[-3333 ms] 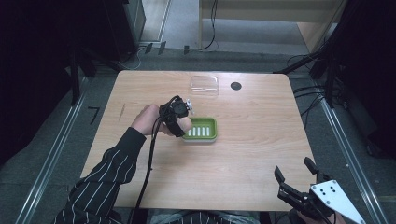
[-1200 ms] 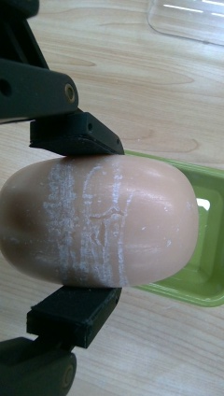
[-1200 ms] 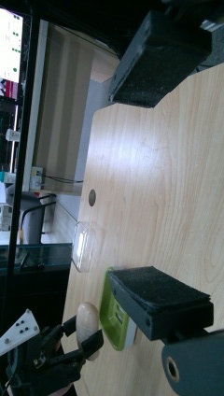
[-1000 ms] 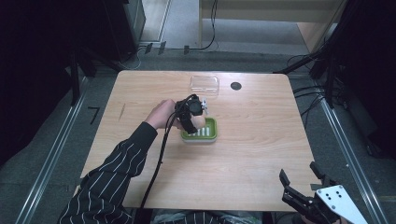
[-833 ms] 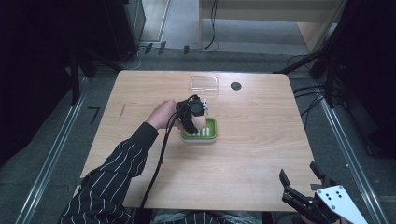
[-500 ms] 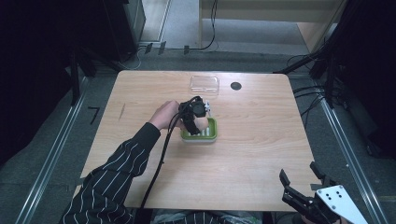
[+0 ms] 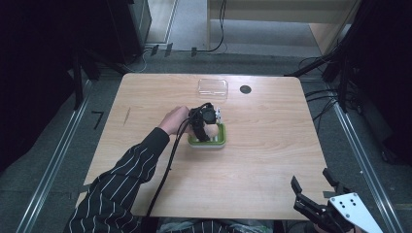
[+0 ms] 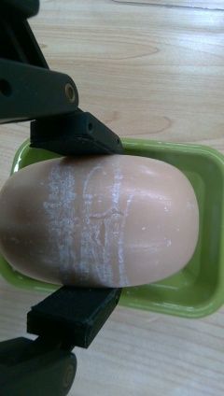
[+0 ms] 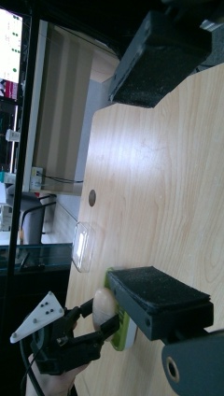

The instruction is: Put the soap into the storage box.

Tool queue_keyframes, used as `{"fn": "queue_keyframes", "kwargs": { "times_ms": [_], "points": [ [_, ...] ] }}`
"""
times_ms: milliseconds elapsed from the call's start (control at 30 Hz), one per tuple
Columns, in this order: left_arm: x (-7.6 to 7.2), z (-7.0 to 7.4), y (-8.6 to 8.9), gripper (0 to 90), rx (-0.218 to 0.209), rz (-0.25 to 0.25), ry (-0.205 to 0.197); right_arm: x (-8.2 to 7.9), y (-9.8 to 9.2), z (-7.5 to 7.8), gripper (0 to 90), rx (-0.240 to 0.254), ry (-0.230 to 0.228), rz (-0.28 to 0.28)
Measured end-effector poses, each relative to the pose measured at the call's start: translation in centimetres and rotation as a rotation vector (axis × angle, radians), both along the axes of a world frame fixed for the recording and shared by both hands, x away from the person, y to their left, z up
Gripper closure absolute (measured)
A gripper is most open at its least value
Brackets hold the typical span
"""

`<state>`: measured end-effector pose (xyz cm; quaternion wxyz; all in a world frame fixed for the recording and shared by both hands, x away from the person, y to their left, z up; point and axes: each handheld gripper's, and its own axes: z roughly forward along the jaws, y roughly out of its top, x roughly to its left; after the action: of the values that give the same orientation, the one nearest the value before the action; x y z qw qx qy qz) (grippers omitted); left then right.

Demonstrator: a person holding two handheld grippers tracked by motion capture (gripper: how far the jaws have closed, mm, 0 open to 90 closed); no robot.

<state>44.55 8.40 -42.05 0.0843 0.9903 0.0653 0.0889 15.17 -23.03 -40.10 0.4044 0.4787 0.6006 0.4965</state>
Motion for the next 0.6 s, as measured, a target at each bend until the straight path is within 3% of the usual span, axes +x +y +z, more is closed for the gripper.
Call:
{"fn": "queue_keyframes", "kwargs": {
  "times_ms": [600],
  "points": [
    [0.48, -0.91, 0.08, 33.5, -0.014, -0.013, -0.011, 0.01, 0.00, 0.00, 13.2, 0.000, 0.001, 0.000]
  ]
}}
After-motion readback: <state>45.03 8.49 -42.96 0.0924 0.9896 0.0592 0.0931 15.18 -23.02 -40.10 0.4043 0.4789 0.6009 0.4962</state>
